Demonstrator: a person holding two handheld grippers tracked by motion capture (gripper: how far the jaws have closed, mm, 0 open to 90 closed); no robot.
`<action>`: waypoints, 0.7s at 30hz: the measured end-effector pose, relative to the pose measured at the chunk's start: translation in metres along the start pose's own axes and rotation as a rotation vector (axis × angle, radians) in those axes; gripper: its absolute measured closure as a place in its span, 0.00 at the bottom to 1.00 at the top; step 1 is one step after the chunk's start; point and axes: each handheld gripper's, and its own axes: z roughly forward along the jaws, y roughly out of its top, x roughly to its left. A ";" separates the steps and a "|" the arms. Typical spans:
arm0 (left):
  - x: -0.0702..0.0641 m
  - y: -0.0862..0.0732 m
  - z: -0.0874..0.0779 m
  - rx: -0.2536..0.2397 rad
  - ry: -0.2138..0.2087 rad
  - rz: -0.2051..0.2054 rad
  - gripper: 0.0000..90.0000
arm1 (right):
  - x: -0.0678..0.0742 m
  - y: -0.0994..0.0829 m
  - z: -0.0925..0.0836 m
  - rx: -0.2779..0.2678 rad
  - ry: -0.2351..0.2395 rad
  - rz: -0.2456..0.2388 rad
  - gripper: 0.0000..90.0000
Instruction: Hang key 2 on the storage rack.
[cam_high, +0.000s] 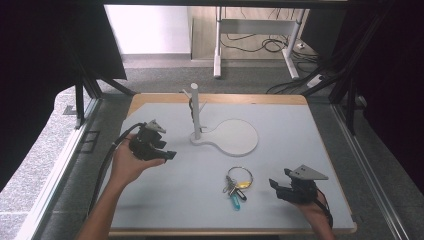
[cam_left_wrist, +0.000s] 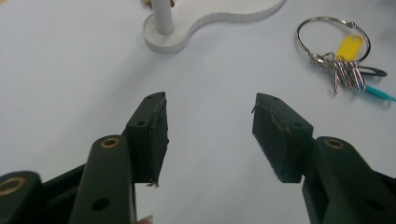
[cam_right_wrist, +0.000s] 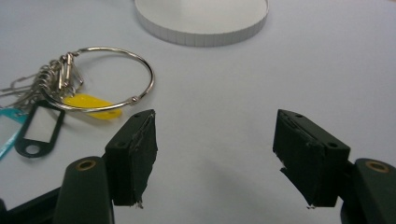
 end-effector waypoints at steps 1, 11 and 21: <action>-0.002 -0.003 0.001 -0.001 -0.004 0.000 0.49 | 0.000 0.001 -0.002 -0.008 0.002 0.001 0.34; -0.008 -0.029 0.015 0.007 -0.014 0.024 0.48 | 0.007 0.007 -0.012 -0.032 0.006 -0.023 0.34; -0.011 -0.034 0.024 -0.003 -0.043 0.064 0.48 | 0.030 0.017 -0.010 0.004 0.067 -0.110 0.33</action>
